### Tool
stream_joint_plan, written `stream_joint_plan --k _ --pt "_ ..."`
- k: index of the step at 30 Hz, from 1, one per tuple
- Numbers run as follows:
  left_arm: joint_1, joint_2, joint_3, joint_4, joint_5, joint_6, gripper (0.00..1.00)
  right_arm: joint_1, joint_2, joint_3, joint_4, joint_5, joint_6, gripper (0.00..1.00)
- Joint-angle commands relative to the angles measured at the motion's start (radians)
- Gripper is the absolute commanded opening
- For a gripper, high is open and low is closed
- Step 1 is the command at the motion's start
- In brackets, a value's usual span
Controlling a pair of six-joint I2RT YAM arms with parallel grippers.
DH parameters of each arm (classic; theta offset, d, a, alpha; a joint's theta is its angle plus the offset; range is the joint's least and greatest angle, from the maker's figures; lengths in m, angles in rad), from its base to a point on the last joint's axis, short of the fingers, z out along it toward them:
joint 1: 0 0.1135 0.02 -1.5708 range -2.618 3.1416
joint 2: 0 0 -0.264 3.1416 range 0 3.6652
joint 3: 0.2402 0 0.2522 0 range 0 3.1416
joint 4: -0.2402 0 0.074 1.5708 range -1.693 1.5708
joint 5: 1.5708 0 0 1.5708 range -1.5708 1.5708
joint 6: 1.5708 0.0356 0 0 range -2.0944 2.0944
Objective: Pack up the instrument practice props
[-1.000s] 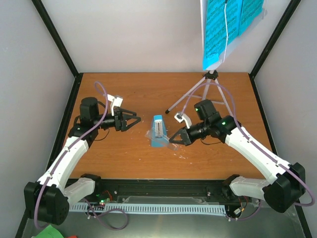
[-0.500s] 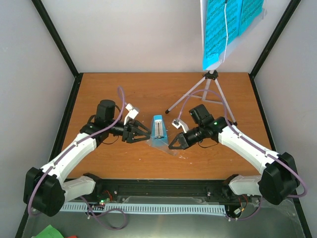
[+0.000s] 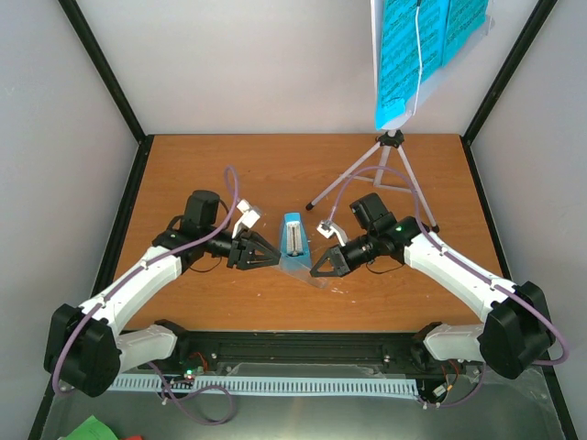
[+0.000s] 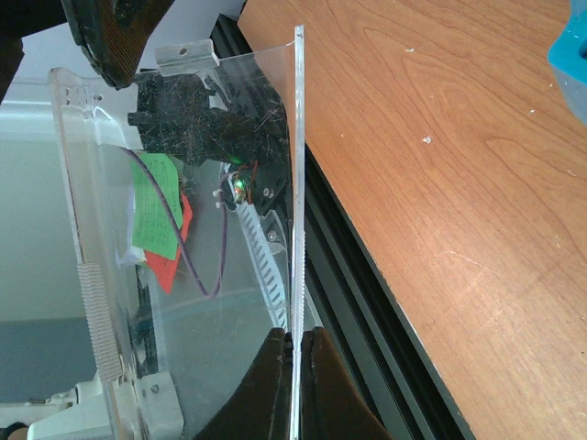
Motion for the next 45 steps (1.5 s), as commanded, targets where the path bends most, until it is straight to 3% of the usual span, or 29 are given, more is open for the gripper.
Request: stream_joint_plan --k 1,20,38,45 --pt "-0.011 -0.003 0.002 -0.005 0.024 0.039 0.36 -0.004 -0.009 0.002 0.007 -0.014 0.006 0.03" --pt "-0.012 -0.005 -0.006 -0.002 0.034 0.043 0.18 -0.053 0.027 0.014 -0.013 -0.061 -0.014 0.03" --pt "-0.026 0.017 0.000 -0.020 0.001 0.063 0.21 -0.063 0.030 0.017 -0.012 -0.083 -0.015 0.03" --pt "-0.030 0.017 0.001 -0.020 0.005 0.065 0.13 -0.063 0.035 0.014 -0.008 -0.082 -0.016 0.03"
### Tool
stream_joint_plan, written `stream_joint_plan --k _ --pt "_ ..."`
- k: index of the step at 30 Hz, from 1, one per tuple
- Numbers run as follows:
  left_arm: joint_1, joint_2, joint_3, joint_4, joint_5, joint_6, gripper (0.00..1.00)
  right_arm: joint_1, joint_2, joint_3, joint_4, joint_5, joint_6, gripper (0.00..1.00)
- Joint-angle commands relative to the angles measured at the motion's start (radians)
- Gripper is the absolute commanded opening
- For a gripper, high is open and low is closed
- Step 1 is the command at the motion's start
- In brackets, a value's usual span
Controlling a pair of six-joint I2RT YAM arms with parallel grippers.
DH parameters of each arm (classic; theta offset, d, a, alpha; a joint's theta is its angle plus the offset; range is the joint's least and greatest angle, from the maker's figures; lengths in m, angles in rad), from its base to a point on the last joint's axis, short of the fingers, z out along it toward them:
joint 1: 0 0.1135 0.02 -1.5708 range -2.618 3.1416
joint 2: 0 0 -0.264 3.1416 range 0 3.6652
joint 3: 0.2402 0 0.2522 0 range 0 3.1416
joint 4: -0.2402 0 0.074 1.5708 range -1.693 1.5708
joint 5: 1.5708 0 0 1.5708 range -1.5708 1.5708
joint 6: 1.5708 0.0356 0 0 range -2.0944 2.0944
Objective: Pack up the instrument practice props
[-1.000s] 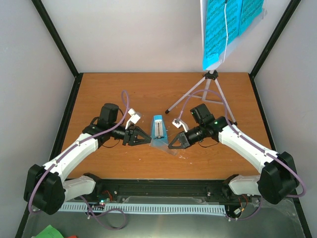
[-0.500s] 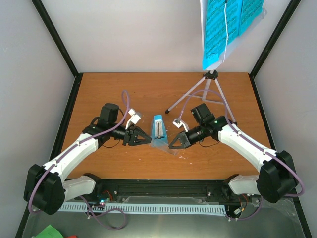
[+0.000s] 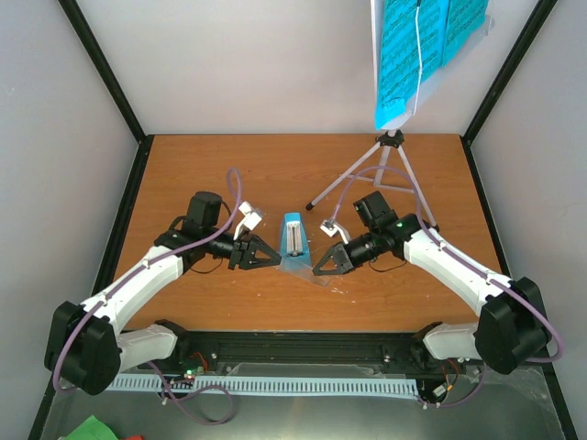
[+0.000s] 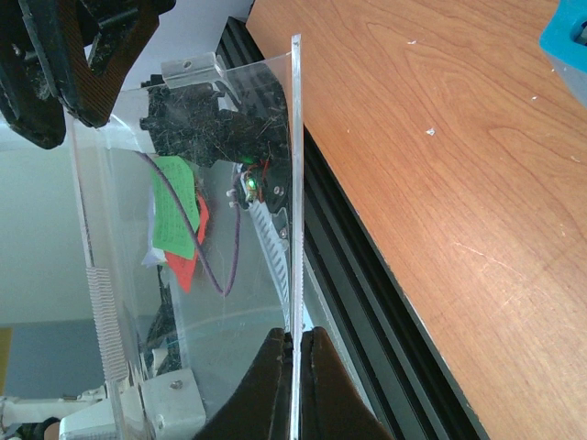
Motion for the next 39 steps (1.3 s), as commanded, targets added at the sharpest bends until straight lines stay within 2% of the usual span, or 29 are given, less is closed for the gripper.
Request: stream_joint_plan --k 1,4,8,9,10,11,15,17,18,21,25,28,30,34,39 --pt "-0.020 0.006 0.007 -0.008 0.014 0.034 0.10 -0.010 0.007 0.015 0.021 -0.018 0.003 0.03" --pt "-0.027 0.007 0.011 -0.011 0.029 0.035 0.01 -0.011 0.002 0.015 0.026 -0.012 0.003 0.03" --pt "-0.029 0.001 0.020 -0.014 0.028 0.034 0.00 -0.020 -0.027 0.012 0.052 -0.001 0.020 0.03" --pt "-0.029 0.000 0.021 -0.014 0.028 0.030 0.00 -0.026 -0.037 0.010 0.060 0.005 0.027 0.07" --pt "-0.029 0.001 0.023 -0.009 0.026 0.024 0.00 -0.033 -0.047 0.010 0.067 0.009 0.035 0.20" --pt "-0.029 -0.001 0.024 0.001 0.024 0.011 0.01 -0.041 -0.058 0.008 0.073 0.018 0.049 0.36" --pt "-0.029 -0.031 0.025 0.135 0.001 -0.121 0.00 -0.084 -0.125 0.007 0.100 0.063 0.094 0.79" --pt "-0.029 -0.078 0.021 0.244 -0.021 -0.218 0.00 -0.121 -0.177 0.003 0.133 0.103 0.153 0.93" --pt "-0.029 -0.097 0.020 0.291 -0.046 -0.266 0.00 -0.139 -0.206 -0.003 0.160 0.121 0.187 0.96" --pt "-0.029 -0.130 0.019 0.418 -0.122 -0.399 0.00 -0.173 -0.302 -0.017 0.278 0.201 0.295 1.00" --pt "-0.029 -0.146 -0.011 0.643 -0.234 -0.607 0.00 -0.177 -0.417 -0.049 0.451 0.409 0.440 1.00" --pt "-0.029 -0.135 -0.009 0.700 -0.394 -0.752 0.00 -0.178 -0.456 -0.094 0.605 0.521 0.555 1.00" --pt "-0.028 -0.119 -0.010 0.739 -0.457 -0.856 0.00 -0.176 -0.477 -0.137 0.736 0.540 0.634 1.00" --pt "-0.029 -0.107 -0.059 0.935 -0.519 -1.054 0.00 -0.165 -0.476 -0.208 0.990 0.523 0.756 1.00" --pt "-0.029 -0.106 -0.063 1.005 -0.560 -1.107 0.00 -0.065 -0.450 -0.192 1.035 0.626 0.768 1.00"
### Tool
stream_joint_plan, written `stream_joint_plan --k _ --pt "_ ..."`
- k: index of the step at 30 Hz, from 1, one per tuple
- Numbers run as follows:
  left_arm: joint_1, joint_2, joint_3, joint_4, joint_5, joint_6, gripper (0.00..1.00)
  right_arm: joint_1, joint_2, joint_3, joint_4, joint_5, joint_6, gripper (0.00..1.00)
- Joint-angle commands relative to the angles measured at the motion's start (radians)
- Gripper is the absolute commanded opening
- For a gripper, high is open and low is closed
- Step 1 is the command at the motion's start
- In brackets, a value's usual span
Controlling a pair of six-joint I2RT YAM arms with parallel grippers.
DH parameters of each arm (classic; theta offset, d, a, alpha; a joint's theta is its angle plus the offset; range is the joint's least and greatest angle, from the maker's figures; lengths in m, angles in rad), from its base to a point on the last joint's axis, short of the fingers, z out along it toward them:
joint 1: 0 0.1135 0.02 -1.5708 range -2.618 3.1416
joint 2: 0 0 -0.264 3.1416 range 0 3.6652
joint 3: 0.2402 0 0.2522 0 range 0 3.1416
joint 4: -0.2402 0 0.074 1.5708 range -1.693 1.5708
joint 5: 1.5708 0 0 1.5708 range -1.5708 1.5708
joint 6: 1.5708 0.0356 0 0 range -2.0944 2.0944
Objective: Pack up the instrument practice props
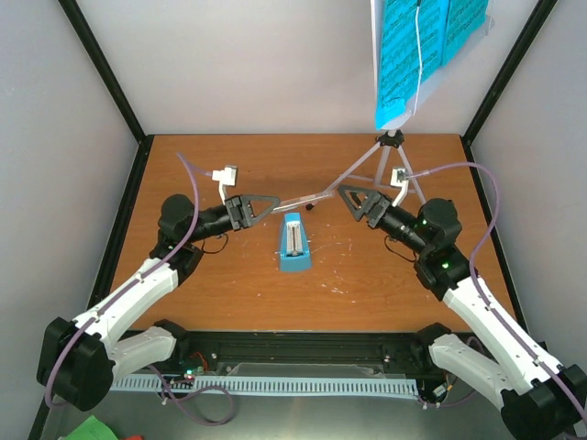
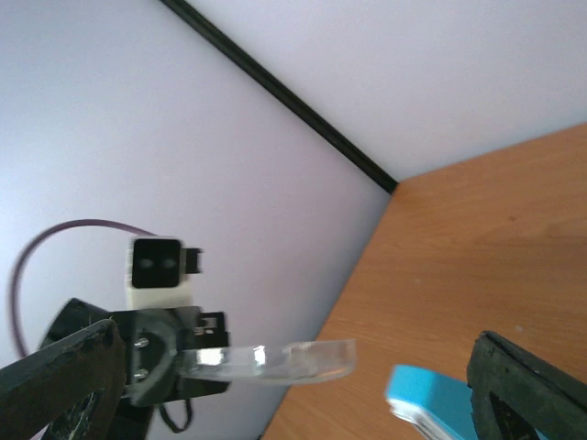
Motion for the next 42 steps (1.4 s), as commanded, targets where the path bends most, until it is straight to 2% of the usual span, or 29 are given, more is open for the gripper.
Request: stream_joint_plan --k 1,4,15,25,32,42 --pt "-0.008 -0.009 0.013 0.155 -0.081 -0.129 0.00 0.089 0.014 0.016 0.175 0.123 0.073 1.00" --pt "-0.008 -0.019 0.013 0.147 -0.096 -0.129 0.00 0.147 0.047 0.017 0.200 0.187 0.099 1.00" --pt "-0.008 -0.030 0.016 0.140 -0.113 -0.142 0.00 0.261 0.195 0.088 0.267 0.261 0.127 0.98" --pt "-0.008 -0.026 0.028 0.124 -0.113 -0.125 0.00 0.284 0.253 0.119 0.293 0.290 0.160 0.77" --pt "-0.008 -0.018 0.038 0.108 -0.115 -0.098 0.00 0.305 0.268 0.113 0.308 0.304 0.193 0.68" --pt "-0.007 -0.010 0.057 0.081 -0.118 -0.053 0.00 0.323 0.285 0.120 0.297 0.315 0.212 0.74"
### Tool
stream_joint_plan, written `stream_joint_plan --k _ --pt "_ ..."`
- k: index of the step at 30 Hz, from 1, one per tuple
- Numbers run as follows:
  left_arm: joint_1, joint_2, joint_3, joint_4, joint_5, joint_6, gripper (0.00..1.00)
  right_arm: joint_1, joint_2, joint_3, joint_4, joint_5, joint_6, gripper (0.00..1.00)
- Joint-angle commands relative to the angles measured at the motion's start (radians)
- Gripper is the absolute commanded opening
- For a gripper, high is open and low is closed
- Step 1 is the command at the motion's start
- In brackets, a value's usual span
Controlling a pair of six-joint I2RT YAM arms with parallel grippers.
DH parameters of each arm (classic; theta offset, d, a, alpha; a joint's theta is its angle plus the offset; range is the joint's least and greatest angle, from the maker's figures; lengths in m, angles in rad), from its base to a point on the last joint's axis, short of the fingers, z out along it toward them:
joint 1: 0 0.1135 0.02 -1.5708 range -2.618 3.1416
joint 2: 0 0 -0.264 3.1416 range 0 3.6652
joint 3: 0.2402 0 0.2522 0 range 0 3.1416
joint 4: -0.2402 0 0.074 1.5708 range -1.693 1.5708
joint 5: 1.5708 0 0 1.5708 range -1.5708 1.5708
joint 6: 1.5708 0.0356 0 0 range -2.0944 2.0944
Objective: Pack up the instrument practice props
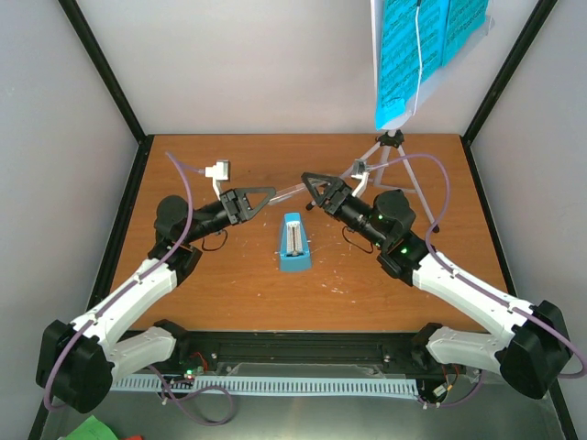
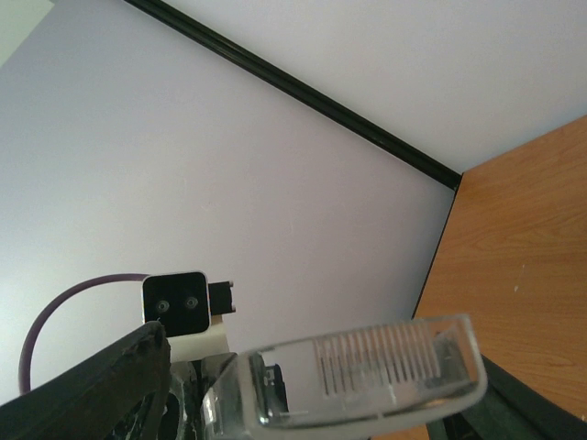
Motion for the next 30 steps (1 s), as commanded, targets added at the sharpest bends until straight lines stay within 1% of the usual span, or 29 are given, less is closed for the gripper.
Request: stream_joint_plan --k 1,3,5,9,11,12,13,14,17,18,20,22,24,27,30 --pt "-0.008 0.002 0.053 0.004 -0.009 0.041 0.00 0.020 0.011 0.024 0.029 0.011 0.013 0.73" --pt "-0.007 0.006 0.055 0.004 -0.009 0.044 0.00 0.023 0.012 0.021 0.037 0.013 0.017 0.67" --pt "-0.007 0.008 0.056 0.006 -0.010 0.045 0.00 0.025 0.013 0.021 0.039 0.014 0.017 0.58" --pt "-0.008 0.008 0.053 0.002 -0.006 0.051 0.00 0.027 0.011 0.015 0.049 0.018 0.014 0.47" --pt "-0.008 0.008 0.052 -0.006 -0.003 0.057 0.00 0.027 0.008 0.005 0.056 0.025 0.011 0.43" --pt "-0.008 0.008 0.052 -0.017 -0.002 0.063 0.04 0.027 0.006 0.003 0.055 0.027 0.005 0.43" --pt "-0.007 0.006 0.053 -0.038 -0.004 0.074 0.12 0.027 0.002 0.001 0.050 0.031 -0.003 0.42" --pt "-0.008 0.001 0.051 -0.061 -0.009 0.087 0.26 0.027 -0.004 -0.003 0.043 0.038 -0.014 0.42" --pt "-0.008 -0.034 0.034 -0.190 -0.048 0.158 0.75 0.027 -0.054 -0.024 -0.016 0.079 -0.080 0.43" --pt "-0.007 -0.052 0.026 -0.244 -0.068 0.187 0.85 0.027 -0.079 -0.034 -0.055 0.101 -0.111 0.42" --pt "-0.008 -0.096 -0.013 -0.337 -0.135 0.231 0.98 0.027 -0.139 -0.056 -0.141 0.153 -0.190 0.43" --pt "-0.008 -0.141 -0.090 -0.372 -0.165 0.244 0.99 0.027 -0.205 -0.082 -0.256 0.212 -0.254 0.42" --pt "-0.007 -0.151 -0.185 -0.365 -0.168 0.232 1.00 0.027 -0.270 -0.102 -0.354 0.265 -0.312 0.42" --pt "-0.008 -0.113 -0.308 -0.292 -0.130 0.204 1.00 0.027 -0.345 -0.126 -0.493 0.340 -0.382 0.42" --pt "-0.008 -0.043 -0.366 -0.201 -0.100 0.203 0.99 0.027 -0.397 -0.155 -0.589 0.383 -0.423 0.42"
